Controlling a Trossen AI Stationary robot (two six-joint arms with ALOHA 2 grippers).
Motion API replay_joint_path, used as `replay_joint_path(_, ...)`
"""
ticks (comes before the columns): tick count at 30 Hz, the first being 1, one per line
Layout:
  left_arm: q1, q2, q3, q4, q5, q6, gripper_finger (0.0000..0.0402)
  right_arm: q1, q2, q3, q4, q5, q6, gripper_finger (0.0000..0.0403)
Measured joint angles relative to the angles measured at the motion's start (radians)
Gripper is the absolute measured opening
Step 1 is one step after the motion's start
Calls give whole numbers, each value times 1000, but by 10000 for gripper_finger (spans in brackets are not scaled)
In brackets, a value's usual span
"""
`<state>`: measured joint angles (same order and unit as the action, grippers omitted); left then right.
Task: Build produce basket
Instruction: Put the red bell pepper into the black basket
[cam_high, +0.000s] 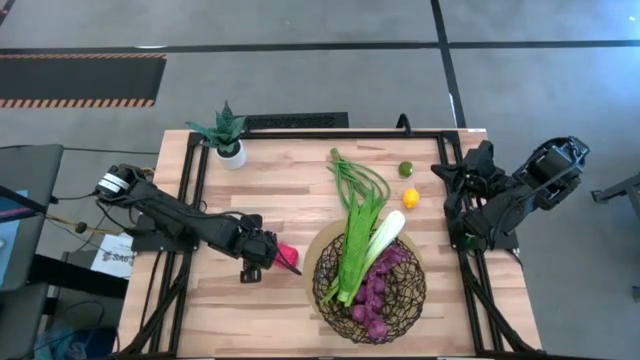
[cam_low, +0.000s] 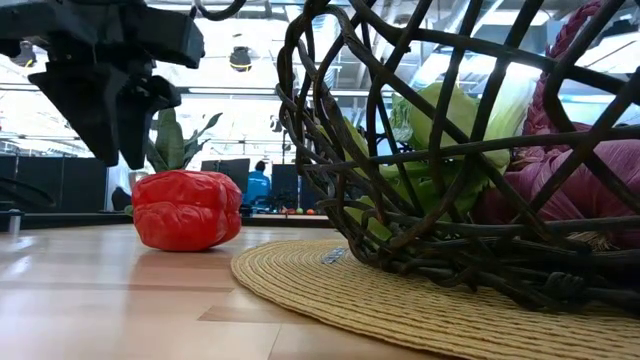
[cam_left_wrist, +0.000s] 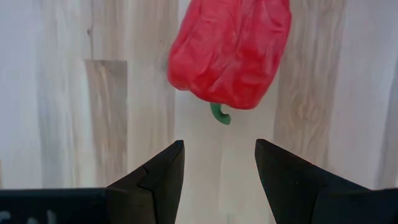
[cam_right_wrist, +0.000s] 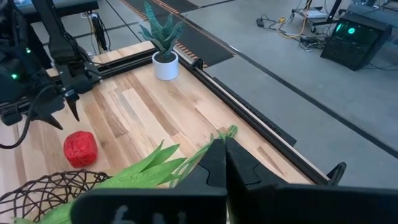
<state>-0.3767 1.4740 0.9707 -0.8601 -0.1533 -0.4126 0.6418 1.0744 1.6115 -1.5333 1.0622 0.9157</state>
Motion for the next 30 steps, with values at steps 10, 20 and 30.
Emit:
replay_joint_path(10,0,1,0,44,-9,7,184,0,22,0,2,-19,0,5)
replay_joint_path(20,0,1,-49,105,-11,-10,184,0,27,0,2,-21,0,5)
replay_joint_path(30,0,1,-89,176,-8,-4,184,0,27,0,2,-21,1,5)
